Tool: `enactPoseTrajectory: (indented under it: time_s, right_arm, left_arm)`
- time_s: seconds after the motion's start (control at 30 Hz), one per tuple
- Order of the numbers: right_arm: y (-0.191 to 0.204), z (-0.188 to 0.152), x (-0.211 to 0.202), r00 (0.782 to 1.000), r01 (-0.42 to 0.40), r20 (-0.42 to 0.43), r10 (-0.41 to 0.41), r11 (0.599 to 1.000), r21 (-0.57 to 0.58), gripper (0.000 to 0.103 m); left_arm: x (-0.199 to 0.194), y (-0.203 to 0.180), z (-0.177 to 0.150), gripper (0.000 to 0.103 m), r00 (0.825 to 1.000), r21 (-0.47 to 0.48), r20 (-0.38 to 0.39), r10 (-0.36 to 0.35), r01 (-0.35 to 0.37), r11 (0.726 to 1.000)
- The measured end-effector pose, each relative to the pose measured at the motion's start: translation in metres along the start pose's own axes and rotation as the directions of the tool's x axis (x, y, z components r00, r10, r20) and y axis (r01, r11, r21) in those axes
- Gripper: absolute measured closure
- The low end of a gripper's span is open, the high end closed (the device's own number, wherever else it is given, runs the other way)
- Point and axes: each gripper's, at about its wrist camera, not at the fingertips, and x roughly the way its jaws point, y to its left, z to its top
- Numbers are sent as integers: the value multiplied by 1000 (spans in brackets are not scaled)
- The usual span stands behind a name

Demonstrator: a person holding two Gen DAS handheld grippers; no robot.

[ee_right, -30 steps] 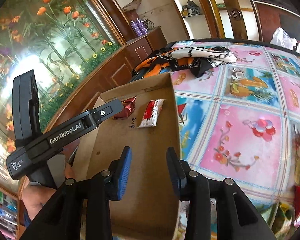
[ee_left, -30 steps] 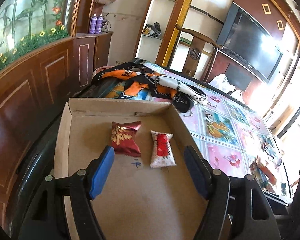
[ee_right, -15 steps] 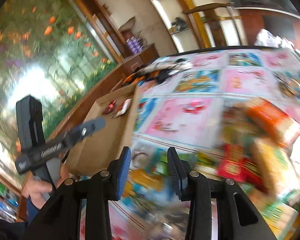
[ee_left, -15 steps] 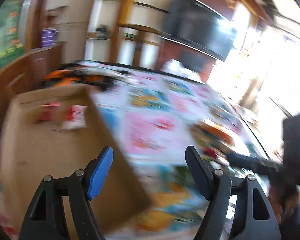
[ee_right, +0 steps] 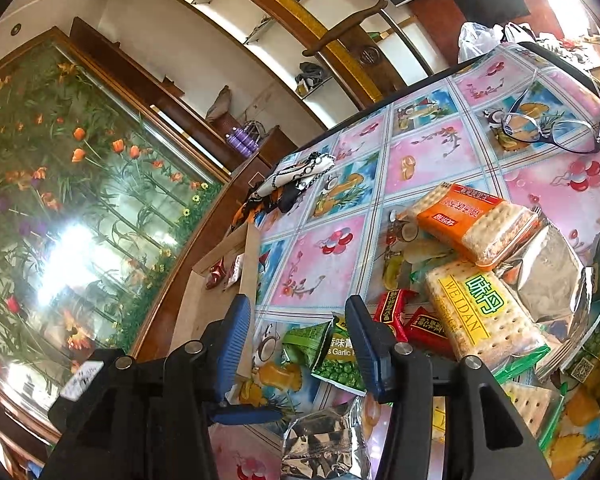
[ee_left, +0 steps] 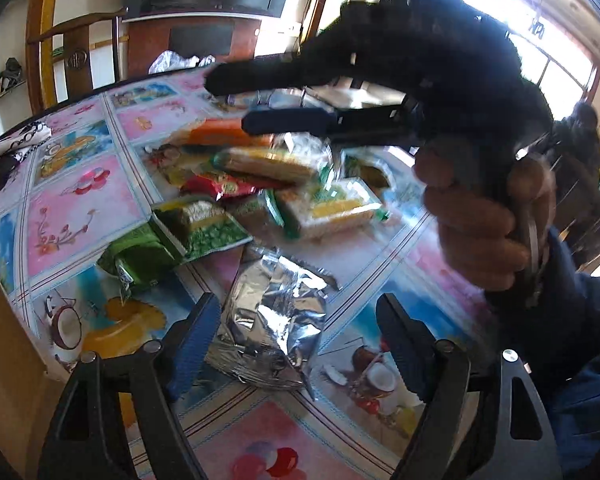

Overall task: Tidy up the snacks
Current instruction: 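Grasp the silver foil bag with the left gripper while the right grasps the green pea bag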

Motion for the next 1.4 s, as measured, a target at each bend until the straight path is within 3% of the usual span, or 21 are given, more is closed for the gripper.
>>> enactPoseTrajectory:
  time_s: [0.13,0.27,0.33,0.5,0.6,0.77,0.87,1.03,1.07,1.1,1.13,1.17,1.3,1.4]
  right_arm:
    - [0,-2,3,1000,15,-6,-15,1000,-10,50]
    - [-3,-1,3,1000,19,-3,-19,1000,-7,50]
    - [-4,-1,2,1000,23,-1,-23,1000,-5,50]
    - [-8,-1,5,999,39,-7,-39,999,0,50]
    - [-9,-2,9,999,37,-22,-37,999,1,49]
    - [-5,-7,22,997,26,-68,-28,999,-26,50]
    - [-5,-12,31,995,49,-89,-52,998,-36,50]
    - [-9,-18,50,981,124,-144,-130,991,-52,53]
    - [-9,-20,53,978,142,-148,-150,988,-63,53]
    - [-8,-21,54,974,161,-148,-171,984,-80,53]
    - [-6,-22,55,969,187,-141,-201,977,-104,53]
    - [-4,-22,55,962,222,-131,-239,966,-133,54]
    - [-2,-25,59,956,230,-144,-255,958,-169,54]
    - [1,-29,66,943,264,-147,-299,939,-219,54]
  left_arm:
    - [22,-3,1,24,996,23,-67,65,-63,998]
    - [34,-12,0,25,990,55,-86,113,-108,993]
    - [36,-13,0,39,986,67,-74,151,-146,987]
    - [28,4,-1,44,985,-14,-56,163,-164,986]
    - [19,16,0,44,992,-75,-41,121,-124,989]
    - [-11,39,4,46,993,-161,62,101,-90,983]
    - [-25,59,5,69,987,-238,107,117,-89,967]
    - [-29,66,3,71,987,-277,94,127,-97,956]
    - [-29,64,3,68,988,-270,91,127,-99,958]
    - [-28,61,3,54,990,-251,84,117,-92,964]
    - [-25,55,3,32,993,-223,66,97,-80,972]
    - [-24,50,3,25,994,-203,59,92,-78,976]
    - [-19,33,-2,21,999,-113,9,49,-47,992]
    - [-13,33,-5,21,995,-104,-31,93,-96,990]
